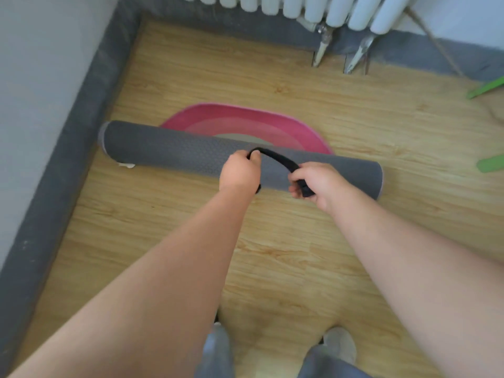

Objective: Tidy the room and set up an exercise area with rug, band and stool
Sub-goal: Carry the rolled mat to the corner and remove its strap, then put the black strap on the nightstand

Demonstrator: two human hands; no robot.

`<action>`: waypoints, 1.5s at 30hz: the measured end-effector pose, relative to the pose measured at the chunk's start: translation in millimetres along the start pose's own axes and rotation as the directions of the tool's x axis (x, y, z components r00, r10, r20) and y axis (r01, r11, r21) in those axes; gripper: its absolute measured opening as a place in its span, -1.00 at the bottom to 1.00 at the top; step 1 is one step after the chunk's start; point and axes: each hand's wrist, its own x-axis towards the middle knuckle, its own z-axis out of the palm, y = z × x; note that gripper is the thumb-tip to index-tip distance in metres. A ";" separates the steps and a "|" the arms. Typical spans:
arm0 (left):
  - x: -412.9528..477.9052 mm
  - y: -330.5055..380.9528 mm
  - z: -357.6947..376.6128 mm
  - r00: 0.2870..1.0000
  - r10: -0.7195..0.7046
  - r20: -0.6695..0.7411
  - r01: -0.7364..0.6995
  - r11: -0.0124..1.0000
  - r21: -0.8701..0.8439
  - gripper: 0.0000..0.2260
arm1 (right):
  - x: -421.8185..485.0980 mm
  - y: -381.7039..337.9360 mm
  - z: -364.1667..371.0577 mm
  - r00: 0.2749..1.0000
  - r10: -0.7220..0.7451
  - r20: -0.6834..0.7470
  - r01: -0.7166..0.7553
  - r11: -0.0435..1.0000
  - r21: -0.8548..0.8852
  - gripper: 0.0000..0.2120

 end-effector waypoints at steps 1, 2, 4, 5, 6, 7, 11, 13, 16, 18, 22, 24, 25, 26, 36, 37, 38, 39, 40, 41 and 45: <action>-14.8 3.0 -13.7 0.999 -0.032 0.008 0.032 0.999 -0.011 -0.66 | -17.4 -6.5 1.1 1.000 0.004 0.007 -0.004 0.999 -0.045 -0.72; -32.7 6.2 -30.3 0.998 -0.060 0.017 0.060 0.998 -0.021 -0.67 | -38.2 -13.9 2.8 1.000 0.005 0.022 -0.003 0.996 -0.090 -0.75; -68.3 12.0 -55.3 0.996 -0.089 0.018 0.090 0.996 -0.011 -0.66 | -74.1 -27.0 4.1 0.999 0.028 0.033 -0.023 0.989 -0.148 -0.81; -85.7 15.4 -67.5 0.996 -0.094 0.011 0.094 0.996 -0.004 -0.65 | -90.5 -34.7 4.8 0.998 0.042 0.038 -0.034 0.984 -0.175 -0.81; -107.3 20.7 -85.2 0.995 -0.104 0.007 0.104 0.995 -0.011 -0.65 | -114.4 -46.0 6.8 0.997 0.056 0.047 -0.045 0.976 -0.211 -0.81; -124.9 25.3 -96.2 0.994 -0.110 0.013 0.110 0.994 -0.024 -0.65 | -131.7 -52.5 8.4 0.997 0.065 0.049 -0.052 0.972 -0.229 -0.80; -206.0 53.8 -161.1 0.990 -0.143 0.003 0.143 0.988 -0.063 -0.65 | -227.5 -94.2 19.2 0.996 0.065 0.067 -0.044 0.961 -0.274 -0.79; -245.2 67.7 -190.0 0.987 -0.160 0.006 0.160 0.984 -0.081 -0.66 | -271.3 -114.6 21.9 0.996 0.052 0.078 -0.027 0.956 -0.292 -0.78; -314.3 81.5 -229.9 0.984 -0.175 -0.024 0.173 0.982 -0.078 -0.73 | -346.9 -141.9 26.4 0.991 0.023 0.136 0.025 0.939 -0.344 -0.75; -343.1 86.8 -241.0 0.979 -0.191 -0.066 0.184 0.978 -0.101 -0.79 | -376.9 -151.9 29.9 0.984 0.006 0.178 0.065 0.920 -0.387 -0.71; -413.1 91.1 -254.0 0.946 -0.284 -0.157 0.226 0.923 -0.312 -0.86 | -444.7 -159.0 25.8 0.957 -0.052 0.287 0.201 0.830 -0.521 -0.65; -448.3 88.0 -252.5 0.920 -0.347 -0.181 0.248 0.875 -0.415 -0.85 | -475.7 -156.9 19.2 0.935 -0.066 0.349 0.273 0.763 -0.586 -0.70; -463.8 85.2 -250.6 0.908 -0.376 -0.187 0.260 0.853 -0.453 -0.85 | -489.0 -155.9 16.3 0.926 -0.068 0.371 0.297 0.736 -0.608 -0.73; -486.4 80.9 -248.9 0.891 -0.408 -0.201 0.268 0.828 -0.493 -0.85 | -506.6 -152.8 14.1 0.914 -0.072 0.399 0.333 0.695 -0.637 -0.75; -671.5 10.5 -243.9 0.712 -0.634 -0.303 0.269 0.644 -0.716 -0.83 | -648.3 -84.6 44.0 0.748 -0.045 0.662 0.631 0.357 -0.689 -0.83; -690.1 0.2 -242.2 0.688 -0.654 -0.315 0.259 0.626 -0.736 -0.82 | -662.0 -71.7 49.6 0.728 -0.025 0.685 0.654 0.327 -0.682 -0.84; -707.6 -9.1 -240.0 0.666 -0.672 -0.322 0.249 0.608 -0.753 -0.81 | -674.3 -58.3 54.4 0.712 -0.002 0.702 0.670 0.300 -0.679 -0.85; -725.5 -19.1 -236.8 0.644 -0.692 -0.326 0.240 0.588 -0.772 -0.81 | -687.3 -43.8 59.2 0.696 0.019 0.718 0.687 0.271 -0.674 -0.86; -747.3 -30.5 -232.0 0.617 -0.714 -0.330 0.228 0.564 -0.793 -0.80 | -702.5 -25.7 64.0 0.681 0.043 0.731 0.703 0.241 -0.669 -0.85; -765.6 -40.9 -227.0 0.592 -0.735 -0.331 0.216 0.540 -0.813 -0.81 | -716.1 -9.3 67.2 0.668 0.065 0.741 0.717 0.208 -0.665 -0.85; -866.8 -90.3 -190.6 0.451 -0.838 -0.308 0.133 0.404 -0.905 -0.92 | -786.9 84.5 75.5 0.588 0.163 0.792 0.794 0.073 -0.604 -0.82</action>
